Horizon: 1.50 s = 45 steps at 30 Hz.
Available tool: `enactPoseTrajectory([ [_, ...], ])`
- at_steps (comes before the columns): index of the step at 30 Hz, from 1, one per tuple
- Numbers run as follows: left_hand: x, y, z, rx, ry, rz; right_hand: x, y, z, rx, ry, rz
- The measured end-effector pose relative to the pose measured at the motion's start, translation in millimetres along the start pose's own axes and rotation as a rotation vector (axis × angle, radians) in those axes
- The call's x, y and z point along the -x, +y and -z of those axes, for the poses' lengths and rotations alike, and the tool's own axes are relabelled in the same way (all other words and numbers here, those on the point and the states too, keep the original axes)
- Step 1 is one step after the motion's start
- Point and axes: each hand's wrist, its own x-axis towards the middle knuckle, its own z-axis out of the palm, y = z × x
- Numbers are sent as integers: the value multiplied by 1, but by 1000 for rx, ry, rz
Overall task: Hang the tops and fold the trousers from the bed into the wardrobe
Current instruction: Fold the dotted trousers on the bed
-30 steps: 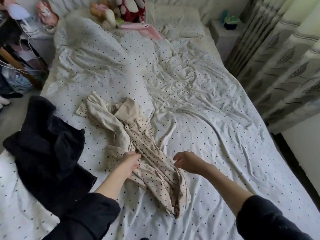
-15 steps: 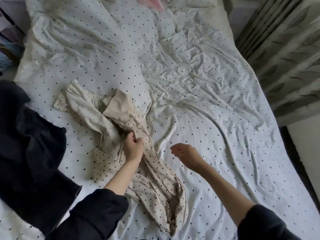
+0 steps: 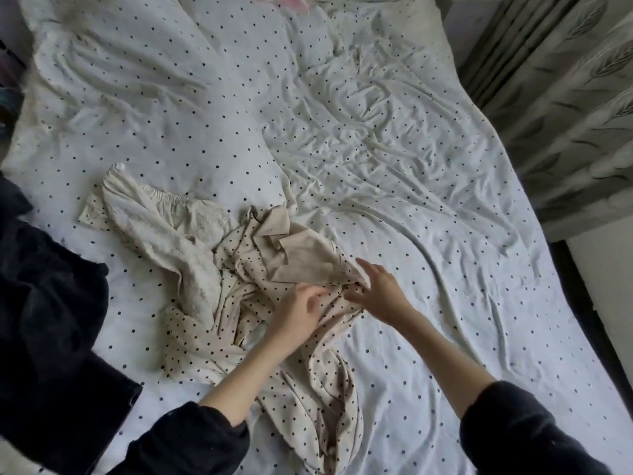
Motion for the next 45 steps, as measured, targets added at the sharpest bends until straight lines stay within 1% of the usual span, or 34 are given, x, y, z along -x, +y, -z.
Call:
enactPoseTrajectory([
  [2,-1,-17,14,-48,24,109,-4,-2,-15,184,-1,84],
  [4,2,-28,21,-87,-40,201,-12,-6,-27,327,67,122],
  [6,9,-30,19,-132,-119,198,-22,-8,-34,390,176,125],
  [7,13,-28,14,-157,-156,181,-25,-7,-35,372,221,123],
  [8,17,-26,10,-178,-179,166,-27,-8,-32,295,249,103],
  [11,27,-17,-8,-271,-218,165,-20,-9,-9,-163,272,-108],
  [12,30,-12,-15,-318,-259,178,-16,-2,0,-284,286,-172],
  [14,37,-4,-31,-465,-330,188,-6,19,16,-455,311,-312],
  [15,39,-2,-37,-545,-309,167,-1,30,22,-549,324,-390],
  [17,43,1,-49,-666,-190,93,15,57,27,-752,337,-538],
  [19,45,1,-51,-720,-57,-3,31,81,26,-869,332,-644],
  [20,47,3,-54,-726,-25,-72,41,94,24,-905,341,-678],
  [21,50,4,-59,-707,-28,-129,52,106,20,-925,341,-710],
  [23,60,12,-73,-595,-85,-206,71,132,14,-921,352,-747],
  [24,68,18,-82,-541,-134,-217,79,145,12,-902,355,-743],
  [27,84,30,-96,-495,-205,-218,88,168,11,-769,405,-671],
  [30,87,48,-118,-497,-235,-114,91,194,26,-688,426,-577],
  [32,83,66,-143,-550,-255,-59,91,215,42,-723,448,-561],
  [35,82,104,-198,-553,-281,-24,94,258,72,-754,451,-551],
  [39,87,146,-267,-462,-447,7,112,319,106,-730,443,-582],
  [42,84,172,-303,-433,-582,15,126,362,118,-695,459,-633],
  [45,77,189,-321,-410,-685,26,135,393,113,-643,410,-676],
])
